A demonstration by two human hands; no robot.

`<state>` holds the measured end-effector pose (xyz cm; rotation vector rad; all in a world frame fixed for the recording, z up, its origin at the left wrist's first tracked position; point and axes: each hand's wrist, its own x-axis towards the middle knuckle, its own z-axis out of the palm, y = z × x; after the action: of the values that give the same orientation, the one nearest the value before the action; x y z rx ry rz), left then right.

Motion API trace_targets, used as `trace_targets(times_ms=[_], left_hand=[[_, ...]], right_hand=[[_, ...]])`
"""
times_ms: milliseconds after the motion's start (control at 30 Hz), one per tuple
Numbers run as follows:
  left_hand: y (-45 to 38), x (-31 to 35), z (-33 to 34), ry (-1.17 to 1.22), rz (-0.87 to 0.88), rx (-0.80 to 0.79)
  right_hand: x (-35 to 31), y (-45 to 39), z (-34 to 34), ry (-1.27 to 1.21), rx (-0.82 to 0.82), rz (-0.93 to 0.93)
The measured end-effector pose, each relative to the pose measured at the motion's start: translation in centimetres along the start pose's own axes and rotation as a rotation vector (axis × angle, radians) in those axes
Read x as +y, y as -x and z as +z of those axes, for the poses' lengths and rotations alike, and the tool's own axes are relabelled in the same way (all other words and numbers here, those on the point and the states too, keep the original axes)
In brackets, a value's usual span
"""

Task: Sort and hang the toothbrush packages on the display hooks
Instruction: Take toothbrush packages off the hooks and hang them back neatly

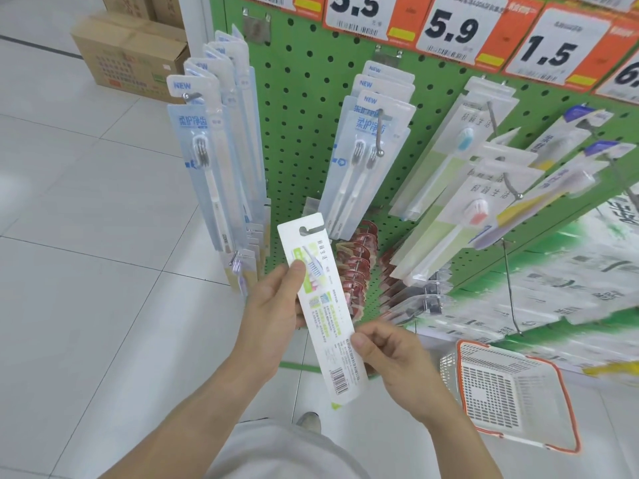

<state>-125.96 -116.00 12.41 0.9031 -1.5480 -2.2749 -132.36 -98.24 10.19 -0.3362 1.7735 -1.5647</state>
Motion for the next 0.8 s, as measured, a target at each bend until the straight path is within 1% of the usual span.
trace_targets(times_ms=[200,333,433,600,700,800], left_hand=[[0.1,0.2,0.2,-0.083,0.049,0.062],[-0.2,0.2,-0.2,-0.165,0.087,0.067],[-0.4,0.0,-0.5,-0.127,0.057,0.053],[-0.1,-0.2,-0.5,-0.098,0.035,-0.006],[0.1,-0.3,-0.4,-0.095,0.035,-0.015],[0.1,-0.3,-0.3,-0.035,0.027,0.007]], right_hand=[[0.7,0.1,-0.5,0.039,0.014,-0.034],[1.0,0.2,-1.0,0.067,0.03,-0.052],[0.8,0.4,-1.5,0.054,0.073,-0.053],[0.7,0.4,-2.2,0.087,0.193,-0.089],[0.6,0.5,-2.4,0.099,0.199,-0.1],[0.1,0.8,-3.1,0.041,0.191,-0.088]])
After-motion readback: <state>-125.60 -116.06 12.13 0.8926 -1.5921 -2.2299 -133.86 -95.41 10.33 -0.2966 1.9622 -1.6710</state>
